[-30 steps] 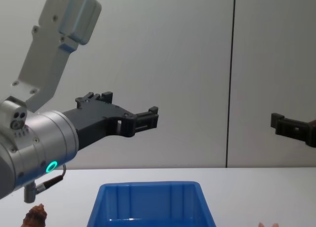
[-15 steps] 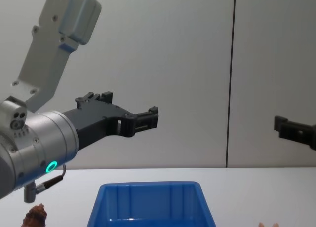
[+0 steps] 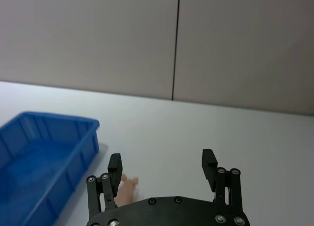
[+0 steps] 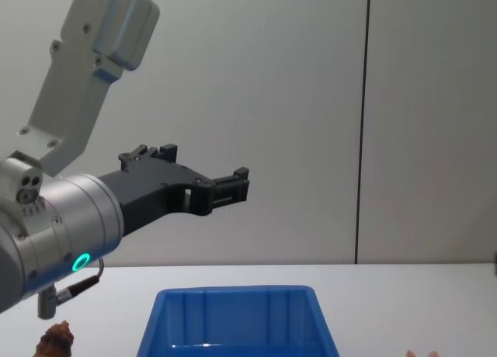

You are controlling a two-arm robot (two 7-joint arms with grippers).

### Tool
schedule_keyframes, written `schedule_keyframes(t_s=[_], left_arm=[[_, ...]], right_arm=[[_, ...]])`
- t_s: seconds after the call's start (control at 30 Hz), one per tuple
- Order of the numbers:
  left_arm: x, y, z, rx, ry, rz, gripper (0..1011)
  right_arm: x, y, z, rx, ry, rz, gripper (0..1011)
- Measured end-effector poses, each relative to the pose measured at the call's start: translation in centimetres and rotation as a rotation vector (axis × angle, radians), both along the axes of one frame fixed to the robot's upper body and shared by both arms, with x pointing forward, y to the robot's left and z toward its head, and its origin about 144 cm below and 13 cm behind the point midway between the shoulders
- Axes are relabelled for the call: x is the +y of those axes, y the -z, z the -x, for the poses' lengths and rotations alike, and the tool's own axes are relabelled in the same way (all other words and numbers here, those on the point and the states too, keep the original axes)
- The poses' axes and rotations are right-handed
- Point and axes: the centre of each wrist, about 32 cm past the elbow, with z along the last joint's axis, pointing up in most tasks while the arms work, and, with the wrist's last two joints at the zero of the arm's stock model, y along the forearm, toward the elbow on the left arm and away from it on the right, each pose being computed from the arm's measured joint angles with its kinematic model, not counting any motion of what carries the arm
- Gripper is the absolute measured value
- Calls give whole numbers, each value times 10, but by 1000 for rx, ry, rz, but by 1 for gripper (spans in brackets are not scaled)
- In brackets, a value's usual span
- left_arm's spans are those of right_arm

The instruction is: Pick up the two dolls from the table and place them into the box.

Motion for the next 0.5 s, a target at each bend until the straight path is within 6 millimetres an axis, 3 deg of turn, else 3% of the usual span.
schedule_keyframes(t_s=[0.23, 0.5], left_arm=[[0, 0, 0, 0, 0, 0, 1001], [0, 0, 0, 0, 0, 0, 1001]], right_arm=[[-10, 3, 20, 96, 47, 37, 1001], [-18, 6, 25, 199, 78, 109, 1001]])
